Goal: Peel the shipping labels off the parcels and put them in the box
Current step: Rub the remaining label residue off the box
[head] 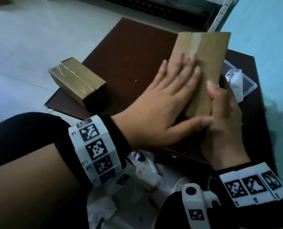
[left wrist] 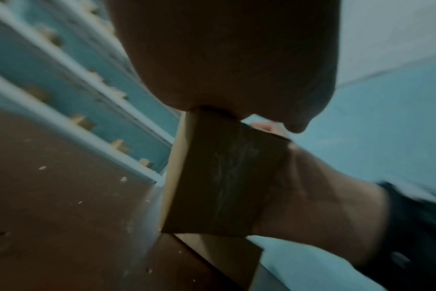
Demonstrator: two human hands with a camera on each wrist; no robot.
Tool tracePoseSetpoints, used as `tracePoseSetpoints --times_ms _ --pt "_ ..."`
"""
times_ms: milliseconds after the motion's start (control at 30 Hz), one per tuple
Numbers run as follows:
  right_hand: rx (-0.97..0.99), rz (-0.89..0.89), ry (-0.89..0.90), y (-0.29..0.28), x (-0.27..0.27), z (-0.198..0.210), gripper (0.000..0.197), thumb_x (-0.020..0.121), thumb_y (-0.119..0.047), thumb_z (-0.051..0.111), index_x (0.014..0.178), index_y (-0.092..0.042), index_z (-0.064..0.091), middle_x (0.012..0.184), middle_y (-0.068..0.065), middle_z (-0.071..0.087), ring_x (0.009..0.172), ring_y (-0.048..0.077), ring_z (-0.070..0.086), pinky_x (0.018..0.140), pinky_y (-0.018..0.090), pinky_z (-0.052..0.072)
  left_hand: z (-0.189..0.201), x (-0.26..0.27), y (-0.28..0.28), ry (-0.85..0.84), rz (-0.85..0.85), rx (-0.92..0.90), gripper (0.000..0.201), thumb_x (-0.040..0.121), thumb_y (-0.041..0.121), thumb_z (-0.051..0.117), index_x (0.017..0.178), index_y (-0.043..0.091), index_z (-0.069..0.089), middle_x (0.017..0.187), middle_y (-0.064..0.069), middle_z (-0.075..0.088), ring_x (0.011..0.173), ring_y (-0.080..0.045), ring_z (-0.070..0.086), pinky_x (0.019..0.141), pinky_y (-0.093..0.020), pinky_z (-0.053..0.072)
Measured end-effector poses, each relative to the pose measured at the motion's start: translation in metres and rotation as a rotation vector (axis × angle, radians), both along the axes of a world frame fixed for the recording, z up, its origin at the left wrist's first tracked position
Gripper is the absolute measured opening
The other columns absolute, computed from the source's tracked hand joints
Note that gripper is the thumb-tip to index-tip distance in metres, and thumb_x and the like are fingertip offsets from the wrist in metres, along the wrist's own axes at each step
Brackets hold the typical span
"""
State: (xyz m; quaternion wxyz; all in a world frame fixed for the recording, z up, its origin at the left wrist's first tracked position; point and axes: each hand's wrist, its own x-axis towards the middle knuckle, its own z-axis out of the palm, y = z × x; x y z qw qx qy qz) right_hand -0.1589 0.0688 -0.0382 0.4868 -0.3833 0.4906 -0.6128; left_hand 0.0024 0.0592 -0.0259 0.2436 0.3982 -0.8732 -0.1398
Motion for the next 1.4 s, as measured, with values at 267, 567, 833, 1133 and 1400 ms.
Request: tracePoseSetpoints --times_ms 267,567,833,1133,1400 --pt "0.035 0.133 0.041 0.001 -0.002 0.008 0.055 0.103 -0.045 0.06 0.152 -0.02 0.056 0.136 0.015 0.072 0.124 0.035 0.072 0.104 0.061 0.058 0.01 0.01 0.026 0.679 0.082 -0.112 0.045 0.111 0.028 0.042 0.114 -0.008 0.07 0.101 -0.021 0.075 0.093 -0.028 0.075 0.077 -0.044 0.059" --pt "0.034 0.02 0.108 0.001 -0.012 0.004 0.067 0.095 -0.042 0.073 0.157 -0.026 0.051 0.134 0.009 0.074 0.115 0.027 0.077 0.095 0.052 0.065 0.01 0.009 0.026 0.624 0.032 0.05 0.048 0.104 0.016 0.057 0.057 0.01 0.062 0.051 0.007 0.055 0.042 -0.006 0.051 0.046 -0.02 0.034" --pt "-0.023 0.062 0.057 0.002 -0.009 0.002 0.069 0.092 -0.042 0.07 0.156 -0.025 0.052 0.136 0.009 0.072 0.12 0.027 0.074 0.092 0.045 0.064 -0.008 0.003 -0.007 0.67 0.347 0.603 0.071 0.098 0.051 0.064 0.157 0.02 0.038 0.136 0.007 0.061 0.12 -0.006 0.062 0.103 -0.037 0.055" --pt "0.017 0.108 0.009 0.002 -0.003 -0.012 0.069 0.098 -0.043 0.063 0.161 -0.024 0.044 0.14 0.012 0.07 0.124 0.031 0.073 0.103 0.058 0.059 -0.016 -0.015 -0.005 0.756 0.425 0.558 0.03 0.1 0.05 0.065 0.122 0.03 0.063 0.104 0.016 0.074 0.092 0.007 0.07 0.075 -0.014 0.053" --pt "-0.036 0.22 0.037 0.009 -0.003 -0.006 0.042 0.11 -0.037 0.05 0.14 -0.013 0.067 0.135 0.009 0.074 0.131 0.027 0.068 0.113 0.054 0.052 0.019 0.005 -0.019 1.139 0.207 1.15 0.046 0.103 0.053 0.052 0.116 0.014 0.071 0.103 -0.007 0.08 0.09 -0.022 0.078 0.083 -0.038 0.062"
